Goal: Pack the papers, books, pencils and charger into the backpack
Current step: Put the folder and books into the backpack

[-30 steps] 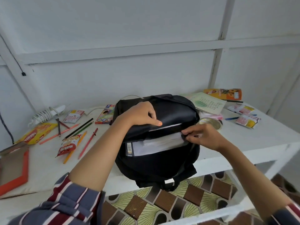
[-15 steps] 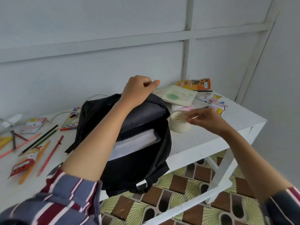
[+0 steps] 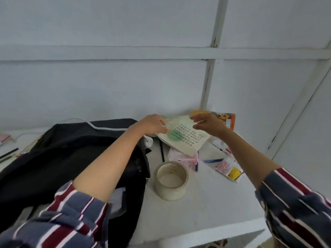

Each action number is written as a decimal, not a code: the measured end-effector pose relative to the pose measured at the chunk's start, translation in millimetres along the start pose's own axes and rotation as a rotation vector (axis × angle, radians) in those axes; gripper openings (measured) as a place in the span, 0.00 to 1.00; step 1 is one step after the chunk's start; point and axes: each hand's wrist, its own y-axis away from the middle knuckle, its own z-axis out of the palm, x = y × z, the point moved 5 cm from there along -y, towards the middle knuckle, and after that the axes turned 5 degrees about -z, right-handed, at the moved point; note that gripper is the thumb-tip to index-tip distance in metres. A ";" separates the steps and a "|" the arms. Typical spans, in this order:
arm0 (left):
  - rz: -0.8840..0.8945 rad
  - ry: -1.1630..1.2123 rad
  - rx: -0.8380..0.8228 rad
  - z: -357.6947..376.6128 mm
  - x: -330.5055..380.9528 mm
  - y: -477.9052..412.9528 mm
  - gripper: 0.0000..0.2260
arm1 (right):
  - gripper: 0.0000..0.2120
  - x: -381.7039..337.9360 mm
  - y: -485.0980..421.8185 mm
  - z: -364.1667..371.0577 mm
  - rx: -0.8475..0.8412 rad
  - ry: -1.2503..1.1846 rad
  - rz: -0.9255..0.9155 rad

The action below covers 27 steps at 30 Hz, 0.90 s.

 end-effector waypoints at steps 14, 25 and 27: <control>-0.137 0.040 -0.016 30.6 -31.9 -57.9 0.29 | 0.19 73.1 -119.1 35.3 -0.238 0.006 -0.010; -0.150 0.109 0.002 34.2 -39.7 -62.3 0.27 | 0.20 78.9 -129.6 31.9 -0.212 -0.165 0.018; -0.148 0.141 0.023 31.7 -39.7 -60.9 0.28 | 0.20 74.5 -126.1 26.7 -0.183 -0.207 -0.005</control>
